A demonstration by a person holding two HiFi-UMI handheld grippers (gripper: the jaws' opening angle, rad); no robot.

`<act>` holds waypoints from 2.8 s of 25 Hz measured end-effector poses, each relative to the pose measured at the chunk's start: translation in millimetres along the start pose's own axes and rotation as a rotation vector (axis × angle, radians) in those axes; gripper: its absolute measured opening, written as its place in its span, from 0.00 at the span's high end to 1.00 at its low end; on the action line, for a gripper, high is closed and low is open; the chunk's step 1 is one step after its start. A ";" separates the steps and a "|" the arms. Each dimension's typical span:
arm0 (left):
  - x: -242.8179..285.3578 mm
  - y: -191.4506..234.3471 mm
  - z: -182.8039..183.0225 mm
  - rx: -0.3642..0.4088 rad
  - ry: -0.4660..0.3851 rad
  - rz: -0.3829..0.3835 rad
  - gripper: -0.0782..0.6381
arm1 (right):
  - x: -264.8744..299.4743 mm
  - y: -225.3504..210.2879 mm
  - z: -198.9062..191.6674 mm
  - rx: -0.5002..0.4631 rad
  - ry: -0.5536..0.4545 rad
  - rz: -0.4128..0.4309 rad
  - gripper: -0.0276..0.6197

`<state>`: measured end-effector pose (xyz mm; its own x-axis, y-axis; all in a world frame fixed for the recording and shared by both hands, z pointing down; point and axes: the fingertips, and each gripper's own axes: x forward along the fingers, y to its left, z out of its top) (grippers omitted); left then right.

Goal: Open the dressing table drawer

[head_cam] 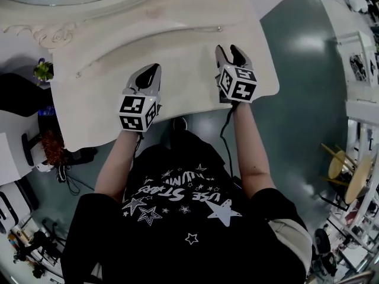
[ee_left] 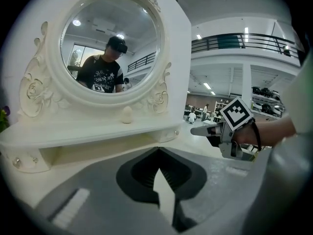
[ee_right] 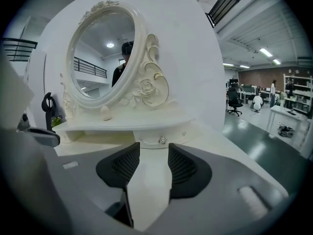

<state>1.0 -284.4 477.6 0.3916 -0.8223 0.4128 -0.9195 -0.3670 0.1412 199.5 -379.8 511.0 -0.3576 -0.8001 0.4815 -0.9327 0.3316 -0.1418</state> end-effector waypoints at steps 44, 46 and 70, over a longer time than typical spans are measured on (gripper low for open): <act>49.0 3.4 -11.5 -0.061 0.052 0.027 0.89 | 78.4 -18.8 -19.4 -0.097 0.094 -0.041 0.77; 49.1 0.6 -11.3 -0.057 0.053 0.026 0.89 | 77.4 -19.9 -19.2 -0.100 0.096 -0.039 0.77; 43.4 -7.6 -8.4 -0.041 0.056 0.017 0.89 | 47.4 -24.0 -32.7 -0.071 0.100 -0.022 0.77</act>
<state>24.7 -313.7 502.0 0.3743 -0.8023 0.4650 -0.9271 -0.3339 0.1702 206.4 -409.4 565.5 -0.3278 -0.7548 0.5682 -0.9332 0.3524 -0.0703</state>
